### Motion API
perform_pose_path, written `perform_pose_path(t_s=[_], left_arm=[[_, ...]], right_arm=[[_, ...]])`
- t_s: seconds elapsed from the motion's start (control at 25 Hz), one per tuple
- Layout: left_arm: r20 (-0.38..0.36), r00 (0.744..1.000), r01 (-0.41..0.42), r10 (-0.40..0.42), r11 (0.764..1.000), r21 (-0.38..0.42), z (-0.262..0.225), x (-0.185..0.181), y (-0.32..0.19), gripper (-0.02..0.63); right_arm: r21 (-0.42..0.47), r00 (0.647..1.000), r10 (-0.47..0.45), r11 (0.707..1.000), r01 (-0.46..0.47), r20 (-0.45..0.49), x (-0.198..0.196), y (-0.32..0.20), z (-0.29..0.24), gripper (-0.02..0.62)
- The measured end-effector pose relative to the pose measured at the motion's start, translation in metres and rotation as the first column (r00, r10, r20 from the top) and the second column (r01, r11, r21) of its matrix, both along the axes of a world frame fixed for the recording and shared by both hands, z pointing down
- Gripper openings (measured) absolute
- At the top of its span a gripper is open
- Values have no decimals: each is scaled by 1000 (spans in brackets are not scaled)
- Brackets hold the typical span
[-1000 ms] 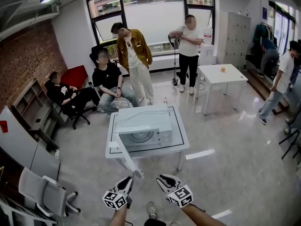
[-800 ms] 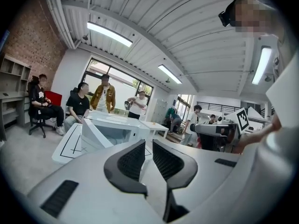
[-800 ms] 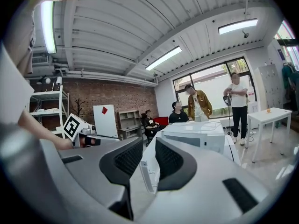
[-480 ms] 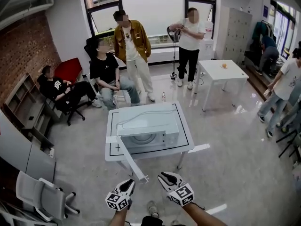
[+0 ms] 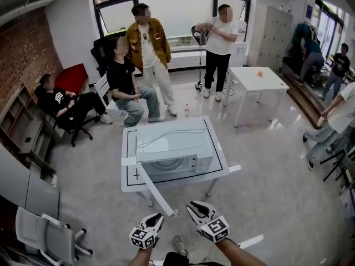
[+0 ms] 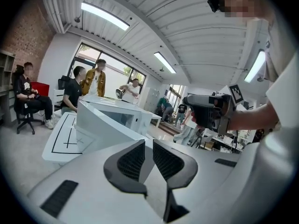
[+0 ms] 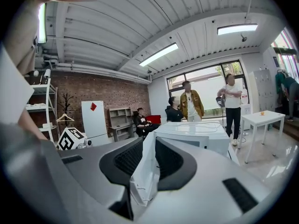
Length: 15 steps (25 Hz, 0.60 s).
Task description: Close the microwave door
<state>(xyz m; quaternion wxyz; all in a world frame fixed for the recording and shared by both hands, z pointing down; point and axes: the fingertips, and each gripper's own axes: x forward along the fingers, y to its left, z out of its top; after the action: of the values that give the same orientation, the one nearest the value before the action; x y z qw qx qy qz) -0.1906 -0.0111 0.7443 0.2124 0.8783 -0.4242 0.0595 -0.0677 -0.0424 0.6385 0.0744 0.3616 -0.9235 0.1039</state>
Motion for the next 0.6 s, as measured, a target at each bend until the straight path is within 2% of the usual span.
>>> perform_pose_path(t_s=[0.36,0.6], left_arm=[[-9,998,-65,65,998,-19,15,0,-13,40],[12,992,-121,122,991,-56,35,1,-11,40]], right_arm=[[15,999,52,999,-52,-16,-3,-19,0,69],[17,997,69,997,-69,-17,-10,-30,0,69]])
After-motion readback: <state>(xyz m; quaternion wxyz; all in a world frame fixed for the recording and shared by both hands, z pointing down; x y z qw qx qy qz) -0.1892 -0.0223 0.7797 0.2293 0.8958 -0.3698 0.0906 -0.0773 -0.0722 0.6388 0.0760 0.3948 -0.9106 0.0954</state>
